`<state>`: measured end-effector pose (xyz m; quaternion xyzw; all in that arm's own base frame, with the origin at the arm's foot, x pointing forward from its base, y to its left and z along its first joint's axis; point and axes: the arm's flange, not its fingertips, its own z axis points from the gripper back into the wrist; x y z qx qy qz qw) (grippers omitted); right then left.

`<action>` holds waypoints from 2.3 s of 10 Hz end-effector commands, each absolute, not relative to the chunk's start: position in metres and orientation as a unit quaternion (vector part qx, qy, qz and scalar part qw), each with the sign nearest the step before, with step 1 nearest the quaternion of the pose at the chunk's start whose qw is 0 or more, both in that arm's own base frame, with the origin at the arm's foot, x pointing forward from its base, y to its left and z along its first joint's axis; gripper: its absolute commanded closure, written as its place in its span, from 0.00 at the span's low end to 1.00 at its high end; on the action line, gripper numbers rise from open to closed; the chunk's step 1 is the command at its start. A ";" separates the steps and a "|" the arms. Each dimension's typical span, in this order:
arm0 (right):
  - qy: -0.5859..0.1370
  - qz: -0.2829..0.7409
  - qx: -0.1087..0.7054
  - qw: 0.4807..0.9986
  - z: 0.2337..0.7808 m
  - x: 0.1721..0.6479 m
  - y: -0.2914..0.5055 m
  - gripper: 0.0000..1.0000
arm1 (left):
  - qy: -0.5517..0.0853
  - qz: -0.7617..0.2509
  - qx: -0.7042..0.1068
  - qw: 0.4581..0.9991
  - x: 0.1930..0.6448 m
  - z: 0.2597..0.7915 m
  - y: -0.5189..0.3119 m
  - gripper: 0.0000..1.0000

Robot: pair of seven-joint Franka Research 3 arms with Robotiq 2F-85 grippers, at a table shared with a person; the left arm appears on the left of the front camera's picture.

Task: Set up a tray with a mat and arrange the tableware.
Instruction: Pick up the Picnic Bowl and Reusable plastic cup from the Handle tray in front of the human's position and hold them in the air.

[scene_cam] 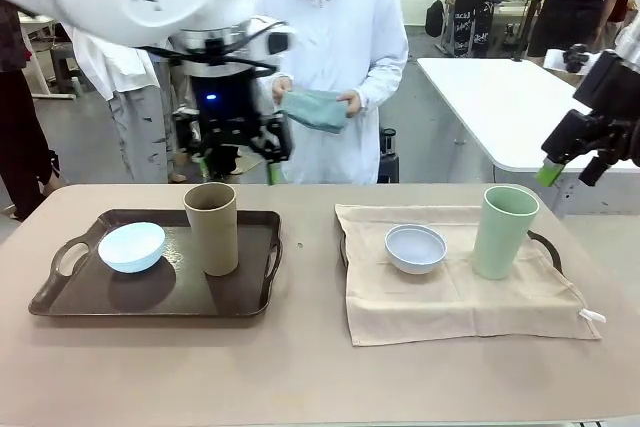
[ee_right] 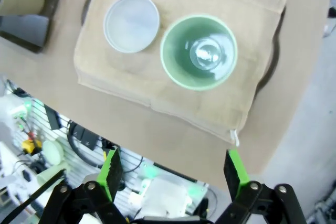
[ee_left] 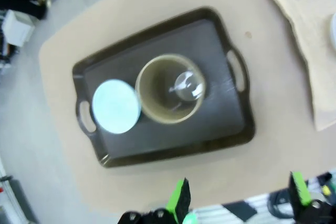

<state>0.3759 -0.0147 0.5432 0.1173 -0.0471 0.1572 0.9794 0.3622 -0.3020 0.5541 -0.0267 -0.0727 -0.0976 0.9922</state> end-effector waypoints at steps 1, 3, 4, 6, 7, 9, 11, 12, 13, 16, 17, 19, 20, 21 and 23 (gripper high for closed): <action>-0.037 0.152 0.152 0.976 0.546 0.375 -0.035 0.00 | -0.069 -0.078 -0.078 0.992 0.337 0.551 -0.223 0.00; -0.024 0.135 0.167 0.976 0.538 0.380 -0.052 0.00 | -0.071 -0.057 -0.142 0.986 0.329 0.549 -0.168 0.00; -0.015 0.131 0.178 0.975 0.533 0.381 -0.058 0.00 | -0.063 -0.048 -0.178 0.981 0.328 0.548 -0.141 0.00; -0.010 0.115 0.201 0.973 0.524 0.373 -0.072 0.00 | -0.042 -0.010 -0.267 0.963 0.326 0.539 -0.087 0.00; -0.008 0.101 0.213 0.972 0.518 0.371 -0.082 0.00 | -0.042 0.011 -0.305 0.951 0.328 0.527 -0.061 0.00; -0.013 0.077 0.240 0.968 0.510 0.370 -0.100 0.00 | -0.062 0.047 -0.391 0.917 0.324 0.494 -0.004 0.00; -0.012 0.060 0.277 0.959 0.505 0.372 -0.114 0.00 | -0.089 0.063 -0.436 0.894 0.312 0.475 0.028 0.00; -0.011 0.051 0.293 0.955 0.503 0.373 -0.121 0.00 | -0.087 0.082 -0.451 0.884 0.309 0.462 0.043 0.00; -0.007 0.043 0.301 0.953 0.498 0.371 -0.124 0.00 | -0.081 0.100 -0.459 0.879 0.304 0.452 0.055 0.00; -0.003 0.068 0.324 0.944 0.489 0.368 -0.128 0.00 | -0.084 0.098 -0.442 0.888 0.326 0.479 0.062 0.00; -0.006 0.079 0.337 0.938 0.489 0.369 -0.131 0.00 | -0.084 0.098 -0.442 0.888 0.326 0.479 0.062 0.00; -0.001 0.088 0.362 0.928 0.490 0.367 -0.137 0.00 | -0.082 0.100 -0.433 0.892 0.329 0.473 0.064 0.00; -0.004 0.089 0.376 0.922 0.490 0.366 -0.147 0.00 | -0.056 0.116 -0.457 0.880 0.333 0.462 0.069 0.00; -0.005 0.085 0.390 0.917 0.489 0.363 -0.160 0.00 | -0.033 0.118 -0.483 0.867 0.335 0.454 0.084 0.00; -0.004 0.066 0.423 0.904 0.482 0.359 -0.188 0.00 | -0.015 0.123 -0.508 0.852 0.339 0.445 0.106 0.00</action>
